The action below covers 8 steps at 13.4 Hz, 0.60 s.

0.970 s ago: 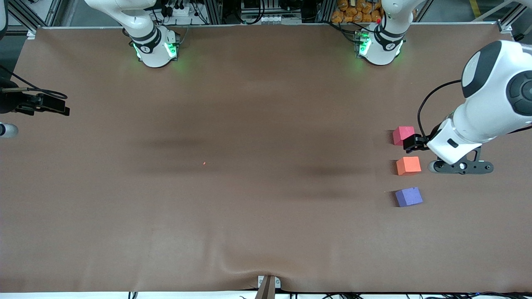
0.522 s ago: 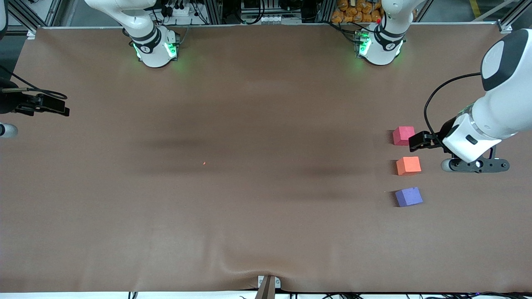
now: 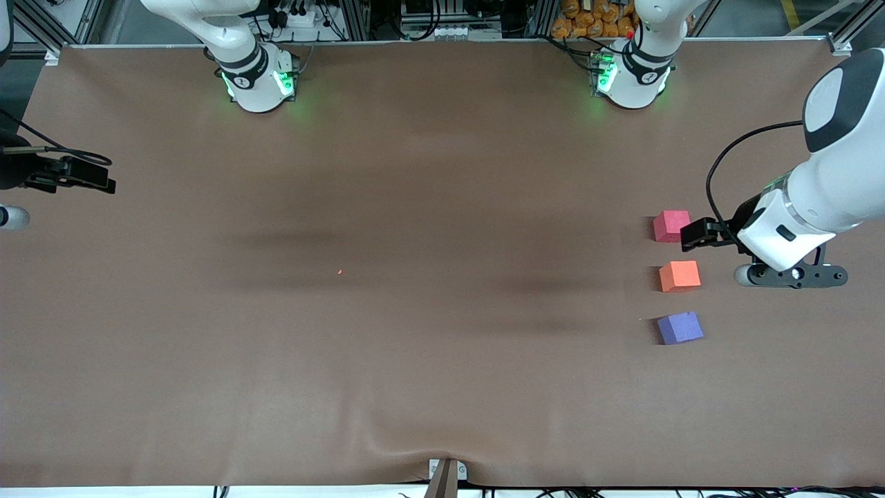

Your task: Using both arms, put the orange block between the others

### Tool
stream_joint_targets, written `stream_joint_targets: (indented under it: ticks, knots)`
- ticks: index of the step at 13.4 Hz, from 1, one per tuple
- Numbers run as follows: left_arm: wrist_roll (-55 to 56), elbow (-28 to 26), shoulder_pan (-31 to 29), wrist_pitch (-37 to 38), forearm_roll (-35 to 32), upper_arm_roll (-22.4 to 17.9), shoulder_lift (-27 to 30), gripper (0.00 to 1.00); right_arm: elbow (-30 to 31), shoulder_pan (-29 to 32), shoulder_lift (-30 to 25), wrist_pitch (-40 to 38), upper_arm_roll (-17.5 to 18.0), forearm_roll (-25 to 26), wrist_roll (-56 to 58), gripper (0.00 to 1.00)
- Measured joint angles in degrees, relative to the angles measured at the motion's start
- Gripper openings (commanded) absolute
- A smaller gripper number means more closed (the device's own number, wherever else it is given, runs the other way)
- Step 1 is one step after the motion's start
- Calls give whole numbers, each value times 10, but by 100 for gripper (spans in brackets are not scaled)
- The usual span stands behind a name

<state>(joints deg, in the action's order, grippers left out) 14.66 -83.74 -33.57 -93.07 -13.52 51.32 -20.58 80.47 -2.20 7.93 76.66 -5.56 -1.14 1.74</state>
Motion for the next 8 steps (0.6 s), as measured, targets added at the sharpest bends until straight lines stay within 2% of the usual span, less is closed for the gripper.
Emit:
stream_joint_targets:
  ticks: [2, 3, 6, 8]
  knots:
    - [-36, 4, 1, 3, 0, -9, 10, 100, 0, 0, 0, 0, 0, 0, 0, 100]
    - [-52, 4, 18, 8, 3, -32, 24, 100, 0, 0, 0, 0, 0, 0, 0, 100]
    - [-74, -9, 154, 28, 63, -197, 82, 100, 0, 0, 0, 0, 0, 0, 0, 100]
    - [-83, -27, 225, 29, 79, -287, 106, 100, 0, 0, 0, 0, 0, 0, 0, 100]
